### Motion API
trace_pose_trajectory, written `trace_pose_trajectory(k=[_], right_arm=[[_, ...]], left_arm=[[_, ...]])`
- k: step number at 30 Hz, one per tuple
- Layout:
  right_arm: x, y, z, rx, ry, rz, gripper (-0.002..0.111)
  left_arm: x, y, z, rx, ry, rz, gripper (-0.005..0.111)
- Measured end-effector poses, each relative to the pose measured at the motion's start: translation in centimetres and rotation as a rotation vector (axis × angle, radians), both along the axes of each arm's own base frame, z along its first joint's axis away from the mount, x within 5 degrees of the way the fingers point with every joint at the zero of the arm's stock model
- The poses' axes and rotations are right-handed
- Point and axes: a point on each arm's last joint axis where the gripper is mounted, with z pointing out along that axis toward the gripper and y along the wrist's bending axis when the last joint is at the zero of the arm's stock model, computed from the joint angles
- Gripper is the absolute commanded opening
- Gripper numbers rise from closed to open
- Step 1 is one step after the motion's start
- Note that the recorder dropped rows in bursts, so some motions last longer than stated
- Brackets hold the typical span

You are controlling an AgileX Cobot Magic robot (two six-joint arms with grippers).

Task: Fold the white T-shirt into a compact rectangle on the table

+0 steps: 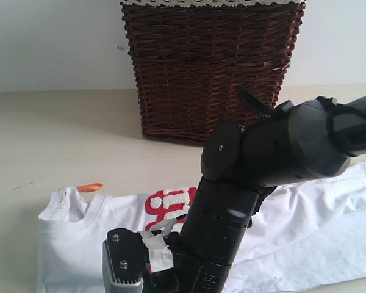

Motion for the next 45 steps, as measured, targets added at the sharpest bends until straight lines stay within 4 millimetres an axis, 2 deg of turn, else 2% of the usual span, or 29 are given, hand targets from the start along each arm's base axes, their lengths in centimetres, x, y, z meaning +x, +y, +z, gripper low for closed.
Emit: trace_pose_trajectory(k=[4, 6, 8, 13, 15, 18, 20, 24, 28, 30, 32, 35, 37, 44, 45], right_arm=[[-0.3, -0.1, 0.1, 0.001, 0.035, 0.017, 0.0], [-0.4, -0.1, 0.2, 0.005, 0.045, 0.027, 0.004], [-0.4, -0.1, 0.2, 0.011, 0.045, 0.037, 0.014], [0.2, 0.1, -0.2, 0.017, -0.028, 0.005, 0.054], [0.3, 0.2, -0.2, 0.018, -0.044, -0.005, 0.059], [0.4, 0.3, 0.0, 0.03, -0.053, -0.019, 0.059], [0.4, 0.2, 0.9, 0.058, -0.086, -0.023, 0.059], [1.5, 0.4, 3.7, 0.155, -0.308, -0.053, 0.059], [4.9, 1.6, 6.1, 0.23, -0.651, -0.147, 0.059], [7.0, 2.4, 6.5, 0.246, -0.753, -0.221, 0.059], [8.8, 3.2, 5.9, 0.239, -0.782, -0.278, 0.059], [10.7, 4.6, 3.6, 0.197, -0.756, -0.321, 0.059], [11.5, 5.4, 2.1, 0.176, -0.735, -0.32, 0.059], [13.3, 7.3, -1.3, 0.142, -0.716, -0.294, 0.059], [13.5, 7.5, -1.7, 0.139, -0.716, -0.292, 0.052]], left_arm=[[0.0, 0.0, 0.0, 0.0, 0.0, 0.0, 0.0], [0.0, 0.0, 0.0, 0.0, 0.0, 0.0, 0.0], [0.0, 0.0, 0.0, 0.0, 0.0, 0.0, 0.0], [0.0, 0.0, 0.0, 0.0, 0.0, 0.0, 0.0], [0.0, 0.0, 0.0, 0.0, 0.0, 0.0, 0.0], [0.0, 0.0, 0.0, 0.0, 0.0, 0.0, 0.0], [0.0, 0.0, 0.0, 0.0, 0.0, 0.0, 0.0], [0.0, 0.0, 0.0, 0.0, 0.0, 0.0, 0.0], [0.0, 0.0, 0.0, 0.0, 0.0, 0.0, 0.0], [0.0, 0.0, 0.0, 0.0, 0.0, 0.0, 0.0], [0.0, 0.0, 0.0, 0.0, 0.0, 0.0, 0.0], [0.0, 0.0, 0.0, 0.0, 0.0, 0.0, 0.0], [0.0, 0.0, 0.0, 0.0, 0.0, 0.0, 0.0], [0.0, 0.0, 0.0, 0.0, 0.0, 0.0, 0.0], [0.0, 0.0, 0.0, 0.0, 0.0, 0.0, 0.0]])
